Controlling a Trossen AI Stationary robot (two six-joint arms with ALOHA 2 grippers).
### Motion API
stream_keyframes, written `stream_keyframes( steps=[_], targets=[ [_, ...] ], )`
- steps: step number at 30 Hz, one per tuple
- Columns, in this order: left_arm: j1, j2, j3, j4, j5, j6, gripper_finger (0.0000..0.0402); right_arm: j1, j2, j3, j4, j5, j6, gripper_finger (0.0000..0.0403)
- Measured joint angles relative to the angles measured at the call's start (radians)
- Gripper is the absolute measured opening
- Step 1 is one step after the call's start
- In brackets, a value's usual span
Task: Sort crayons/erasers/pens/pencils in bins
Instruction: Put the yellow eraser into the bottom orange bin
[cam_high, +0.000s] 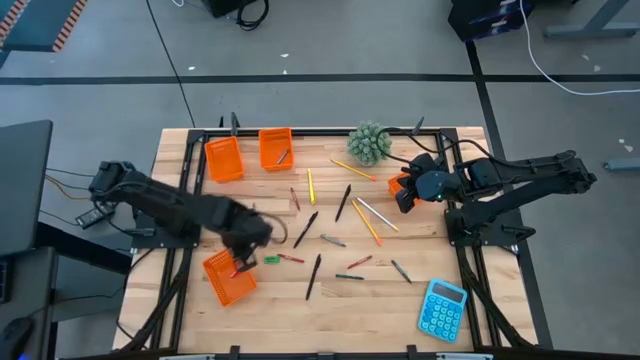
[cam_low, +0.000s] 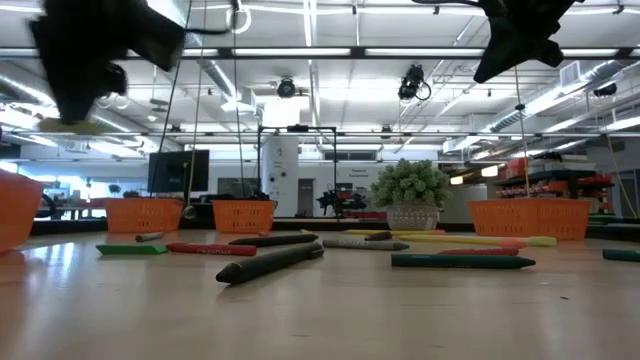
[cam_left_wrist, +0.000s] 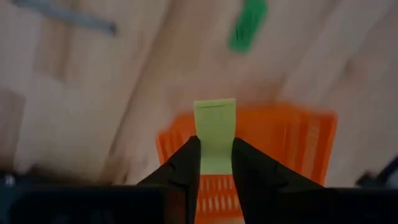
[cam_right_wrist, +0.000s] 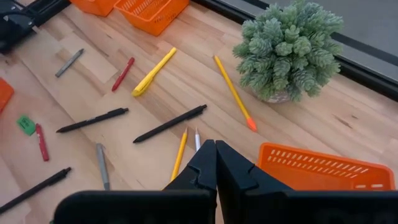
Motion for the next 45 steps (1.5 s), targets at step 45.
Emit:
stream_keyframes(
  steps=[45],
  targets=[
    [-0.357, -0.061, -0.395, 0.539, -0.067, -0.676, 0.0081, 0.001, 0.000, 0.000, 0.000, 0.063, 0.066, 0.0008]
  ],
)
